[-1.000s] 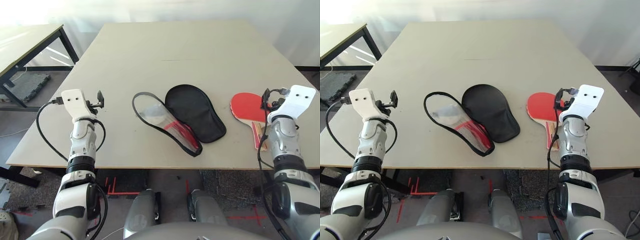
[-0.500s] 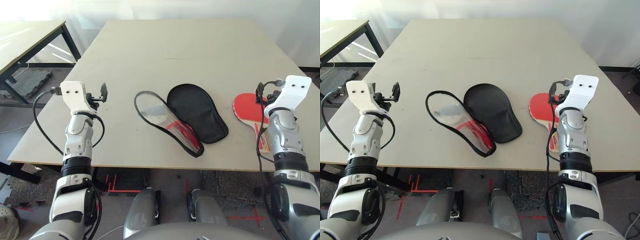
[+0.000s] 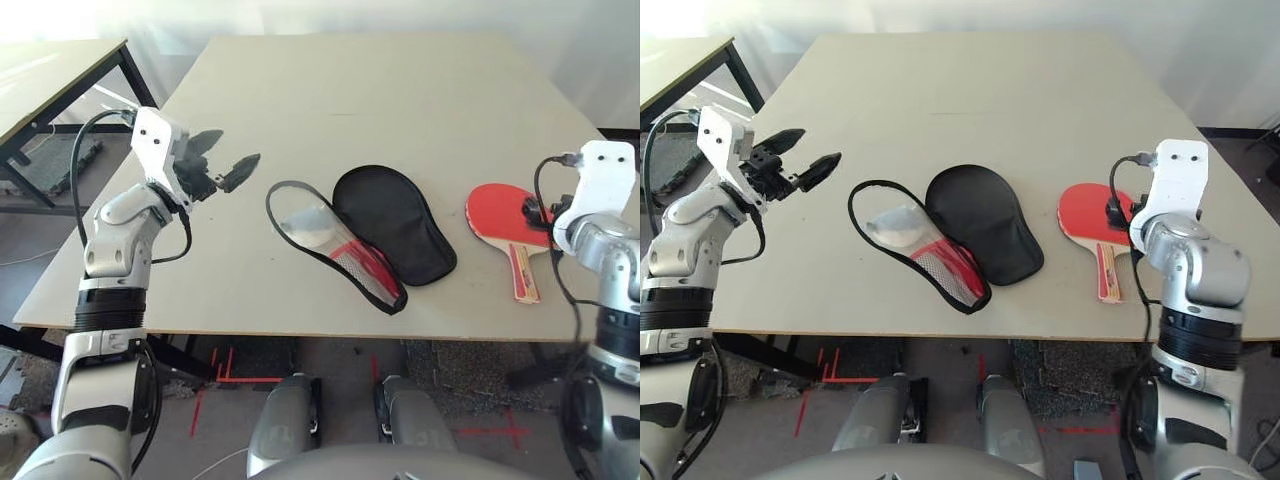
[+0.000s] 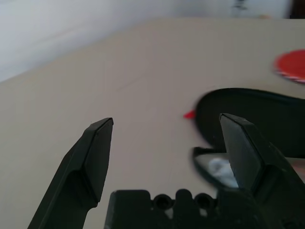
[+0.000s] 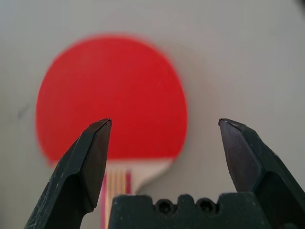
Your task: Store the ping-pong paddle in its case and zip it.
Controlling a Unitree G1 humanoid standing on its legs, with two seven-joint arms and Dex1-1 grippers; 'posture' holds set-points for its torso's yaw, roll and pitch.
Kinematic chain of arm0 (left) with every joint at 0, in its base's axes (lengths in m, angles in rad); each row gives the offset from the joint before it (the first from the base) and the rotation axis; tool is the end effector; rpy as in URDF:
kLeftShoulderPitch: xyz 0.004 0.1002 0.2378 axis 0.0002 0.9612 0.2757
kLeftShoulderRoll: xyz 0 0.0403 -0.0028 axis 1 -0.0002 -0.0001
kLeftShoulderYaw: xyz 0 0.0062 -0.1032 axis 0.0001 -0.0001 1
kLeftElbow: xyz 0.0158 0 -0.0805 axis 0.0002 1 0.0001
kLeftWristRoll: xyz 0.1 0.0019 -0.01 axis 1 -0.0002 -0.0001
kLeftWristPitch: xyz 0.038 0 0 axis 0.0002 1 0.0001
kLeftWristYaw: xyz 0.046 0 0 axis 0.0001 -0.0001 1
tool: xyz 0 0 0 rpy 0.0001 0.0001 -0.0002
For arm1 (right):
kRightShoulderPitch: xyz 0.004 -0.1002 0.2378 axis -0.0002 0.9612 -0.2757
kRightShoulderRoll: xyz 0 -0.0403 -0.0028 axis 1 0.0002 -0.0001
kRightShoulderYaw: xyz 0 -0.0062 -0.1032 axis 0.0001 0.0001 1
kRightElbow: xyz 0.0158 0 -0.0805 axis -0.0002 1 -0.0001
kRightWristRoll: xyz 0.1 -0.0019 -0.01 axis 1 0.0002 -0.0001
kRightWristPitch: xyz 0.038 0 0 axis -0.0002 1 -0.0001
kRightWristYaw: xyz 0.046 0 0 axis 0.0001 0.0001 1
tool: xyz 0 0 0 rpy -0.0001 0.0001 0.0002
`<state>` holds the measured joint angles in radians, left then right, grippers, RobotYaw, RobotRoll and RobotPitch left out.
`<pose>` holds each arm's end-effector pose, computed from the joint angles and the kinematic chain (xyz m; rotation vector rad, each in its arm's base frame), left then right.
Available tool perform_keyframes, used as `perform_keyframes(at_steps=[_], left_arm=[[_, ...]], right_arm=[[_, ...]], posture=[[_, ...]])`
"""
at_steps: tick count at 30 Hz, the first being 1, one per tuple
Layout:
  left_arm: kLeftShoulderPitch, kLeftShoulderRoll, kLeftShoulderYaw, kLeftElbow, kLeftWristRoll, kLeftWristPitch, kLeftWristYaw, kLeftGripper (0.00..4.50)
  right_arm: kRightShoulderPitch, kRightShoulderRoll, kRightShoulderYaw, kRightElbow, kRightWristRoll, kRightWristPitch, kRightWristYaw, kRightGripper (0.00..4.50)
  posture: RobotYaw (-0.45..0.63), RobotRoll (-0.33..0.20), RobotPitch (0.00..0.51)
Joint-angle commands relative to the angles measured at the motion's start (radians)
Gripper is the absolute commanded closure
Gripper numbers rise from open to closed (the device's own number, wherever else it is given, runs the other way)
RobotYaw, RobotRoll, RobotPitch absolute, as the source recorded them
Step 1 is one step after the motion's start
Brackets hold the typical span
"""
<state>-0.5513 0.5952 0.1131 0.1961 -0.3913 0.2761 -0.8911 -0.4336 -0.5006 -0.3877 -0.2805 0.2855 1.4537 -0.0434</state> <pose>0.2883 0.2589 0.1787 0.1846 -0.0772 -0.7833 0.2298 -0.2634 0.1737 -0.0286 0.6157 -0.3027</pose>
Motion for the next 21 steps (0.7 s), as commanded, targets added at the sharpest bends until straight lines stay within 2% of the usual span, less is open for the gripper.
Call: perform_keyframes(at_steps=[1,9,21], left_arm=[[-0.015,0.038,-0.045,-0.033,-0.028,0.053,-0.121,0.00],[-0.041,0.095,-0.099,-0.046,-0.032,0.109,-0.291,0.00],[-0.040,0.108,-0.118,-0.104,-0.043,0.170,-0.353,0.00]], right_arm=[[-0.016,0.025,-0.051,-0.029,0.008,0.136,0.037,0.01],[0.018,0.100,-0.077,-0.042,0.001,0.161,0.050,0.01],[0.047,0.165,-0.059,0.019,-0.032,0.161,0.056,0.01]], posture=[[-0.02,0.000,0.064],[-0.01,0.000,0.060],[0.02,0.000,0.063]])
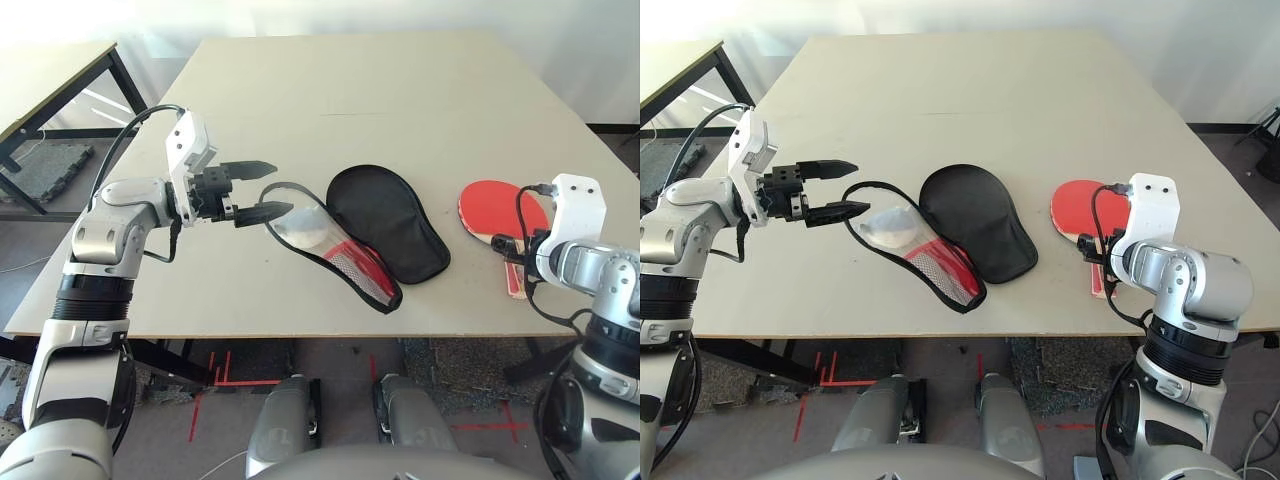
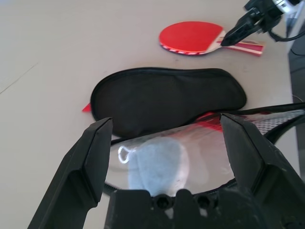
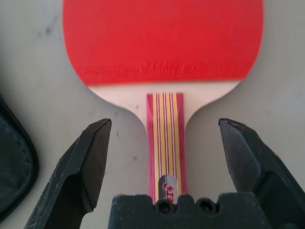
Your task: Store the ping-pong paddle in its case and zip it.
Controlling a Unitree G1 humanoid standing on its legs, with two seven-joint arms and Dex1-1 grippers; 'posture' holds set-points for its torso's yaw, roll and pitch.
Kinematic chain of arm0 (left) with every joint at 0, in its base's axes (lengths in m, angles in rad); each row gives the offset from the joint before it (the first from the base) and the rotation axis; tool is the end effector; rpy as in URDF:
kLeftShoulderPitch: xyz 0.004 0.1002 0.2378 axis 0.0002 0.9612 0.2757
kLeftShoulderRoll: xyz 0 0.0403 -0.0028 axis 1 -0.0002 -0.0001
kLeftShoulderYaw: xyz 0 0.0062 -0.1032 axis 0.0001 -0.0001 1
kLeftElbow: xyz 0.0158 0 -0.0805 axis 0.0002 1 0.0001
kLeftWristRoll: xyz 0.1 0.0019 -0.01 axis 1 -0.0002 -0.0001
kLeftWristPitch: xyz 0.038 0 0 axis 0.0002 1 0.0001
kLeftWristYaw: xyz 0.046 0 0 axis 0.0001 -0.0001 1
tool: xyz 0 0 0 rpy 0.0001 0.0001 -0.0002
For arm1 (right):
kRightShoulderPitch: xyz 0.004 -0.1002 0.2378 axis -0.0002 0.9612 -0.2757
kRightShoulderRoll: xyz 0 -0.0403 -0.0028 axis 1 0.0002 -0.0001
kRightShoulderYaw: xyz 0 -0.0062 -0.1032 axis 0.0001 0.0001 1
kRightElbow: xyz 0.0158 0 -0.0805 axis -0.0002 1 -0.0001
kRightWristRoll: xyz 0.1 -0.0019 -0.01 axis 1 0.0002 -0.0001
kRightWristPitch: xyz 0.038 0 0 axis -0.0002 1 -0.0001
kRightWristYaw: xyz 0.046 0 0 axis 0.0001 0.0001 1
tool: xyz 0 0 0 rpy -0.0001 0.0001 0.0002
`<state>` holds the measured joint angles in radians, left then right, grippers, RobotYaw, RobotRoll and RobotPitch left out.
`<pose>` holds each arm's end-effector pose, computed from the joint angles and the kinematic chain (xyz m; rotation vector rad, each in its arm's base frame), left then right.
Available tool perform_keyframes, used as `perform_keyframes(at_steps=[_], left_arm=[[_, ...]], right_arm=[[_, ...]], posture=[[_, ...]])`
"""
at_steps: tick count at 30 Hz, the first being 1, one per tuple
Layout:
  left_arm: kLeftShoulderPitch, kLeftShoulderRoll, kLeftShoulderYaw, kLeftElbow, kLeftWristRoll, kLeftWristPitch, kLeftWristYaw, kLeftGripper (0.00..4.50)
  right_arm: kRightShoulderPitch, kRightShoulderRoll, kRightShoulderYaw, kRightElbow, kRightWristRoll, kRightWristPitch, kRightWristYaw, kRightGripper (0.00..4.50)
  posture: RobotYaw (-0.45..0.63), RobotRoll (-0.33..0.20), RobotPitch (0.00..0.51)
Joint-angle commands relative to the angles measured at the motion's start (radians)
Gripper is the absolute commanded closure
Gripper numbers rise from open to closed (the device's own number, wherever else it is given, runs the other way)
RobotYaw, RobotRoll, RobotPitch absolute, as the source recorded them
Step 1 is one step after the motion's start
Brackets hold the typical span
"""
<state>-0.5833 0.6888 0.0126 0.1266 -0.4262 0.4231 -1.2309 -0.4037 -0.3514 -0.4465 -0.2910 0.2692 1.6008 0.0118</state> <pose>0.2883 0.2516 0.1937 0.2366 0.0950 -1.1855 0.2232 -0.2501 0.1463 0.1467 0.7942 -0.2050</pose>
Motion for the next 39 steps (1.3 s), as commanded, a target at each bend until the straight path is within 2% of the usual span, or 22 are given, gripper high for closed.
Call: perform_keyframes(at_steps=[1,2,4,10,12,22,26,31,39], left_arm=[[-0.005,0.015,-0.017,-0.041,-0.010,0.029,-0.015,0.00],[-0.003,0.015,-0.017,-0.045,-0.010,0.033,-0.015,0.00],[0.001,0.013,-0.016,-0.051,-0.009,0.039,-0.014,0.00],[0.011,0.010,-0.015,-0.054,-0.008,0.041,-0.014,0.00],[0.014,0.012,-0.015,-0.052,-0.011,0.048,-0.018,0.00],[0.019,0.014,-0.015,-0.042,-0.006,0.049,-0.027,0.00],[0.024,0.012,-0.016,-0.048,-0.007,0.058,-0.023,0.00],[0.041,0.012,-0.015,-0.063,-0.007,0.066,-0.014,0.00],[0.072,0.020,-0.004,-0.093,-0.011,0.073,-0.008,0.00]], right_arm=[[0.020,0.021,0.000,0.034,-0.018,0.014,0.004,0.01],[0.023,0.027,0.001,0.037,-0.019,0.014,0.006,0.01],[0.026,0.040,0.001,0.041,-0.024,0.014,0.009,0.58],[0.009,0.055,0.002,0.030,-0.047,-0.008,0.024,2.86],[-0.008,0.042,0.007,0.022,-0.045,-0.021,0.037,3.43],[-0.122,-0.024,0.090,-0.044,-0.010,-0.005,0.125,3.44],[-0.145,-0.024,0.138,-0.080,0.016,0.014,0.158,3.44],[-0.171,0.020,0.218,-0.104,0.056,0.014,0.170,3.44],[-0.217,0.036,0.337,-0.048,0.088,0.014,0.197,3.44]], posture=[[0.02,0.000,0.063],[0.02,0.000,0.064],[0.02,0.000,0.065],[0.02,0.000,0.064],[0.02,0.000,0.063],[0.02,0.000,0.060],[0.02,0.000,0.061],[0.04,0.000,0.063],[0.07,0.000,0.063]])
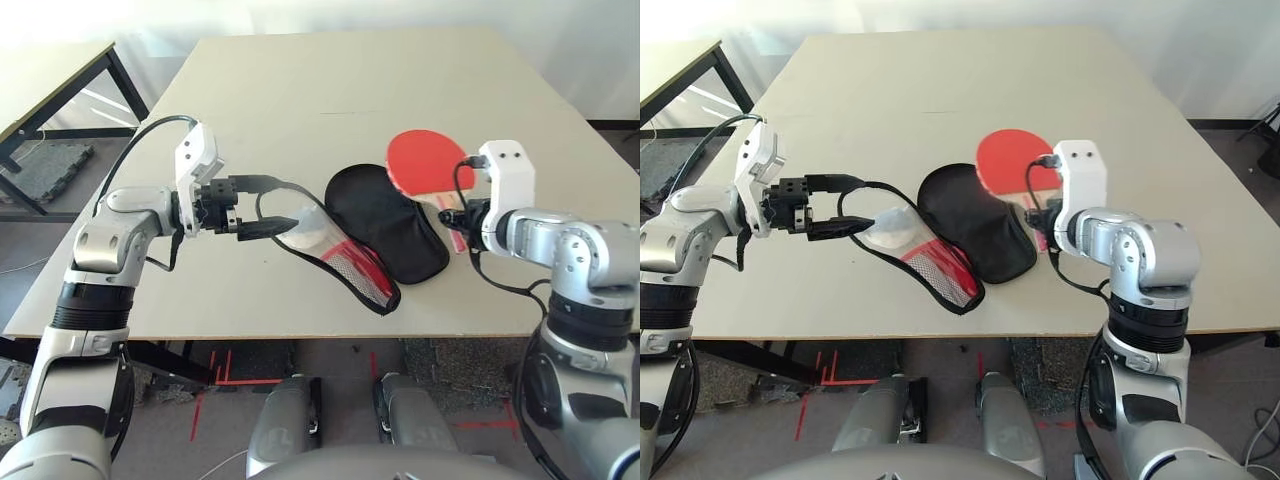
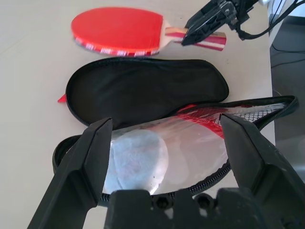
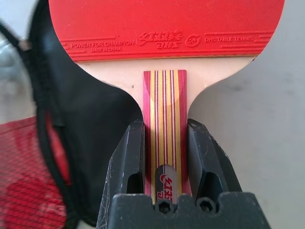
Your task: Store the ping-pong paddle in its case and zip it.
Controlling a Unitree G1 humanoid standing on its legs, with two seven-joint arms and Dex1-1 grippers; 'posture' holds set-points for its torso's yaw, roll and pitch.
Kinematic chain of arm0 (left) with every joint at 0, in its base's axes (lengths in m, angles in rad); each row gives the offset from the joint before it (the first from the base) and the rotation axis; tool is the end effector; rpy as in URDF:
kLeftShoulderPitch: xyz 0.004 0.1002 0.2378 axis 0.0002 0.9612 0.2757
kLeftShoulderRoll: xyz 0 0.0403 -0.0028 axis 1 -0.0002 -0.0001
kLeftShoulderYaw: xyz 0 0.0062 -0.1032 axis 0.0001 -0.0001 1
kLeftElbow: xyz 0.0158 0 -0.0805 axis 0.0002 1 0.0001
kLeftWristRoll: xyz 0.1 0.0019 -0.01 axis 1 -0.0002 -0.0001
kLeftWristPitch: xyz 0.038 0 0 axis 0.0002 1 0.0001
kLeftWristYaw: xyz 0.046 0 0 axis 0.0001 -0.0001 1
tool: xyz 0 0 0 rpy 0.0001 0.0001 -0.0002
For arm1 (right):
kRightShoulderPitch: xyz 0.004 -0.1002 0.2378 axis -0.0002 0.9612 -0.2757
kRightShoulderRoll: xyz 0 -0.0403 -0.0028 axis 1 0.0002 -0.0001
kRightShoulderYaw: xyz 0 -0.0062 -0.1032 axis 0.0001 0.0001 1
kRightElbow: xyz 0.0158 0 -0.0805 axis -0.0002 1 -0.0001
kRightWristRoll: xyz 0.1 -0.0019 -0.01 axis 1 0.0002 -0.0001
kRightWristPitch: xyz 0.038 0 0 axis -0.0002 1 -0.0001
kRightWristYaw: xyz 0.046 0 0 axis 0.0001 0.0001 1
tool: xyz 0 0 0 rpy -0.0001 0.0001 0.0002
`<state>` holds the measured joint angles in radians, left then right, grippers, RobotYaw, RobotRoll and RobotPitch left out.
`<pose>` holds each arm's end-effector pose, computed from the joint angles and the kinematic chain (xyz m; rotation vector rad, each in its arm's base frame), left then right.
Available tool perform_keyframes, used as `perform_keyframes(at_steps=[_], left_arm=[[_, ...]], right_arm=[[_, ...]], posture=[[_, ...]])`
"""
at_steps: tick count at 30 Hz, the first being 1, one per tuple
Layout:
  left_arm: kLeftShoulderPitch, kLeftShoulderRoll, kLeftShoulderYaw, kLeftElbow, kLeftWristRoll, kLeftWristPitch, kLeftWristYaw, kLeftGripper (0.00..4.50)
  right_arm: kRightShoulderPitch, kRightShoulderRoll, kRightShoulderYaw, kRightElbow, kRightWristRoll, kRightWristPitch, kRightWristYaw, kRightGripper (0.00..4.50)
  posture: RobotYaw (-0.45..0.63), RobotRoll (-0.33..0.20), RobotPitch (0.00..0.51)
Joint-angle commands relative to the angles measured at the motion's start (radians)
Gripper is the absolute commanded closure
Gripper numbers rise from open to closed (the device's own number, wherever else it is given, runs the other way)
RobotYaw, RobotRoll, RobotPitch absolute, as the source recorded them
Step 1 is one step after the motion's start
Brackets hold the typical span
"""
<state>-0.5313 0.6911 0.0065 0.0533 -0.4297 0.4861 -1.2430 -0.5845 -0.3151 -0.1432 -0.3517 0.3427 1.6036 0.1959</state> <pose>0.2805 0.2475 0.1864 0.2174 0.1540 -1.2210 0.2499 -0.1796 0.1805 -0.0087 0.6688 0.3132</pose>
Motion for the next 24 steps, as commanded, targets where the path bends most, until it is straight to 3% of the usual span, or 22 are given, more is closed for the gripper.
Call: perform_keyframes(at_steps=[1,10,24], left_arm=[[0.022,0.018,0.003,-0.023,-0.009,0.012,0.007,0.00],[0.056,0.022,0.017,-0.059,-0.016,0.019,0.024,0.00],[0.086,0.037,0.027,-0.085,-0.030,0.024,0.043,0.00]], right_arm=[[-0.043,0.003,0.044,0.023,0.012,0.011,0.015,3.44],[-0.033,-0.002,0.164,0.095,0.011,-0.016,0.040,3.44],[-0.006,0.006,0.202,0.173,-0.025,-0.094,0.035,3.44]], posture=[[0.07,0.000,0.063],[0.11,0.000,0.058],[0.13,0.000,0.061]])
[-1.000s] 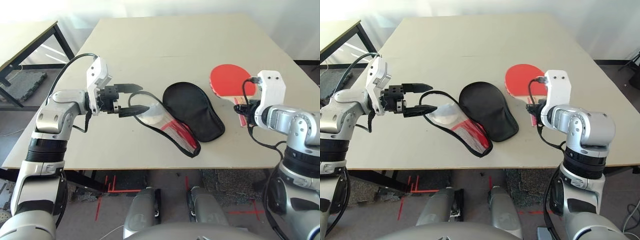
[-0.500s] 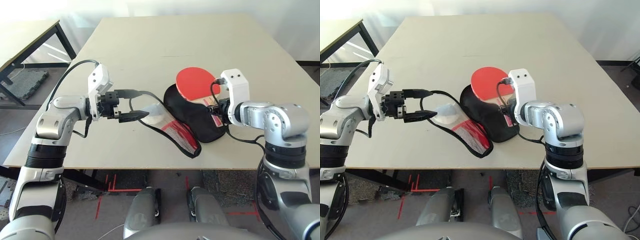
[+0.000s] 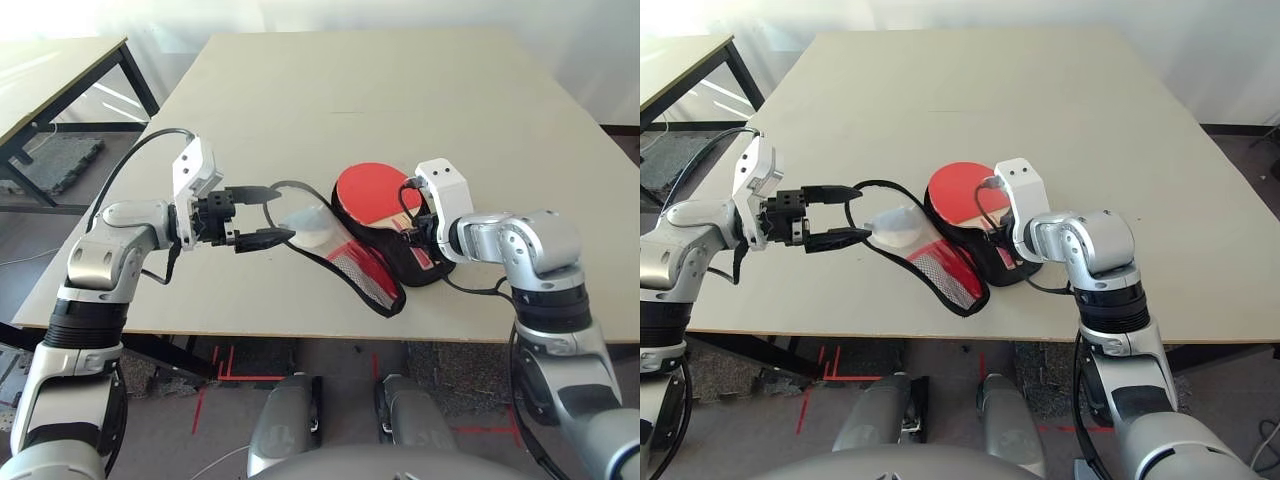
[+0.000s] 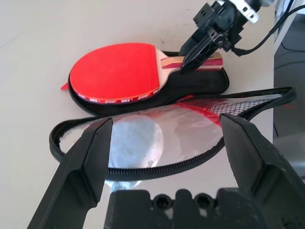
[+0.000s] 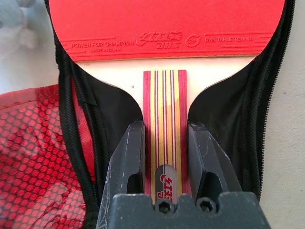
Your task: Store the ping-pong paddle in its case and zip it.
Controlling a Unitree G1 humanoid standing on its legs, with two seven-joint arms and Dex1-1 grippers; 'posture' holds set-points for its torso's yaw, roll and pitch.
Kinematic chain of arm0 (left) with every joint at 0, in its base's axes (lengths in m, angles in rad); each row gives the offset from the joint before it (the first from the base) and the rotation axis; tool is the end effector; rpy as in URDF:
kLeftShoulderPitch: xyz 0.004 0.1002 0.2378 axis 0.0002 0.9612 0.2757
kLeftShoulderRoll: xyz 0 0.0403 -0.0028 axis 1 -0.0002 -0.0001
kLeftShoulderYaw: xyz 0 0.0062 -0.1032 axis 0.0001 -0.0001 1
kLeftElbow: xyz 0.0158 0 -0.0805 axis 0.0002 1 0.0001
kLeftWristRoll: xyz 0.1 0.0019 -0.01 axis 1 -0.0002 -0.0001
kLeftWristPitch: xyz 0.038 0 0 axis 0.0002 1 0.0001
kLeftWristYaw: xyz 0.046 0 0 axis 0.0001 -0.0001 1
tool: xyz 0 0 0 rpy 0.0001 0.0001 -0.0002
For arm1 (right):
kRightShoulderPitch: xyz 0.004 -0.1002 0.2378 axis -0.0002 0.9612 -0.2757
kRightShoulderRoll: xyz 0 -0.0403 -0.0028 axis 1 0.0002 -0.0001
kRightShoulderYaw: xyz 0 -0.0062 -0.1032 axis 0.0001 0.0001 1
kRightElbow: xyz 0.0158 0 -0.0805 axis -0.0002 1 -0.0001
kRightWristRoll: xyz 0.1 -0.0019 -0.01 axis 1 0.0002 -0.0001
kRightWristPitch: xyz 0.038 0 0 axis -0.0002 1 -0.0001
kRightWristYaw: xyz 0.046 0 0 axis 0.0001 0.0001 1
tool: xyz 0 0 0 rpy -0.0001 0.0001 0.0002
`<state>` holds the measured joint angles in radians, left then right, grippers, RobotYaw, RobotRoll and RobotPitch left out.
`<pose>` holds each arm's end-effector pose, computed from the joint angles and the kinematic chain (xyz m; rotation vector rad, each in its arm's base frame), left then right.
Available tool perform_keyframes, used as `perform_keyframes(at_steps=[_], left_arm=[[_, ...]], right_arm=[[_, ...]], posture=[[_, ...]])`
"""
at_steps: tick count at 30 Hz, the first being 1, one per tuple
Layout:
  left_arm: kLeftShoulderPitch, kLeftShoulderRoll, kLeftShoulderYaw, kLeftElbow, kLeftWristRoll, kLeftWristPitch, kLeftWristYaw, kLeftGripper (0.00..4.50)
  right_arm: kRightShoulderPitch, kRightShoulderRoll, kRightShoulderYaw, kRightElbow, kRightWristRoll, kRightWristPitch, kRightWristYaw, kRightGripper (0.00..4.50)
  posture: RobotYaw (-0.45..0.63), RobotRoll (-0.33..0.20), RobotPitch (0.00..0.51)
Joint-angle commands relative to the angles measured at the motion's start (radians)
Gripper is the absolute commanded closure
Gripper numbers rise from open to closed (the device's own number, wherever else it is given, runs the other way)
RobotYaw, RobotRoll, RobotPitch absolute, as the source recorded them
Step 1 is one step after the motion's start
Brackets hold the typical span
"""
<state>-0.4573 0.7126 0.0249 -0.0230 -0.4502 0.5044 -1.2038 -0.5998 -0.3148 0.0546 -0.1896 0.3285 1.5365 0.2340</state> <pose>0.2683 0.2505 0.1813 0.2175 0.1689 -1.1912 0.2643 -0.1546 0.1561 -0.1036 0.8115 0.4235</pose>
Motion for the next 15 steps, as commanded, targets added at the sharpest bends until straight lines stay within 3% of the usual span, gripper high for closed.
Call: perform_keyframes(at_steps=[1,11,15], left_arm=[[0.013,0.017,0.008,-0.009,-0.010,0.005,0.005,0.00],[0.009,0.018,0.009,0.001,-0.003,-0.011,0.011,0.00],[0.005,0.023,0.011,0.010,-0.001,-0.016,0.010,0.00]], right_arm=[[0.012,0.009,0.005,0.015,-0.013,-0.031,-0.005,3.44],[0.027,0.021,0.034,0.054,-0.047,-0.086,-0.017,3.44],[0.029,0.019,0.043,0.062,-0.058,-0.109,-0.014,2.11]], posture=[[0.13,0.000,0.060],[0.13,0.000,0.055],[0.13,0.000,0.055]])
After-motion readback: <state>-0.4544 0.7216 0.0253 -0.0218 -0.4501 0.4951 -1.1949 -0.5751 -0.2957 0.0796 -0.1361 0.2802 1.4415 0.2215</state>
